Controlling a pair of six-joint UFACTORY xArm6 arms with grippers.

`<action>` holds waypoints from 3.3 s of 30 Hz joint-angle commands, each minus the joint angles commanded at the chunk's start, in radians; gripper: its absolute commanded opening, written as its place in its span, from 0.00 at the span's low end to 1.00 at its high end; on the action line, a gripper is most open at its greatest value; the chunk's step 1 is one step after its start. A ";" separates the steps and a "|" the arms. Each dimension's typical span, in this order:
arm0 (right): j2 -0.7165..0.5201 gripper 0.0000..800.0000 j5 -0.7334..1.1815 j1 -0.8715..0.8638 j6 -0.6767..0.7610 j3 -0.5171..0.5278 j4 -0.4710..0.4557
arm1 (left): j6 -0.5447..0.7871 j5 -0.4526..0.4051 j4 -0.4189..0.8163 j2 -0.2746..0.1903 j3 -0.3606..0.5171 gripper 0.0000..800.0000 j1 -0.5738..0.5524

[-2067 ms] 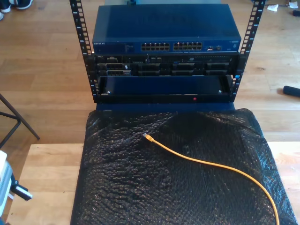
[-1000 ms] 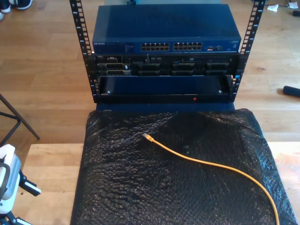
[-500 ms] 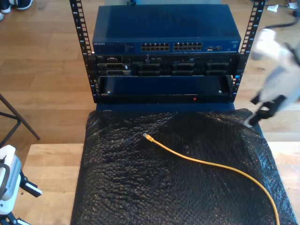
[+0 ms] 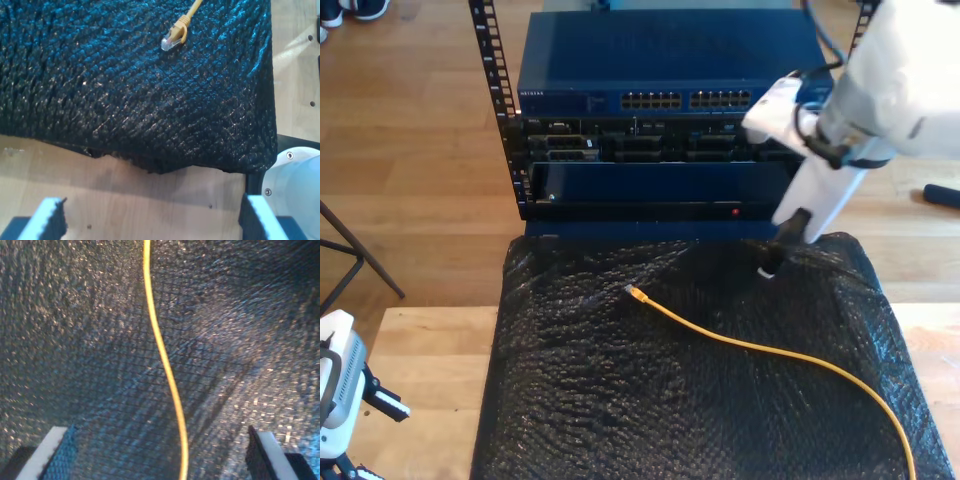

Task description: Grab the cable and plug it in

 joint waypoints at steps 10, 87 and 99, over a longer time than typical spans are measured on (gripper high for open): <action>0.175 0.99 -0.084 0.170 0.242 -0.089 -0.157 | 0.000 0.002 0.002 0.000 0.000 1.00 0.002; 0.667 0.23 -0.083 0.319 0.499 -0.439 -0.327 | 0.012 0.005 0.003 -0.002 0.005 1.00 0.002; 0.678 0.01 -0.083 0.322 0.496 -0.446 -0.356 | 0.012 0.005 0.003 -0.002 0.003 1.00 0.003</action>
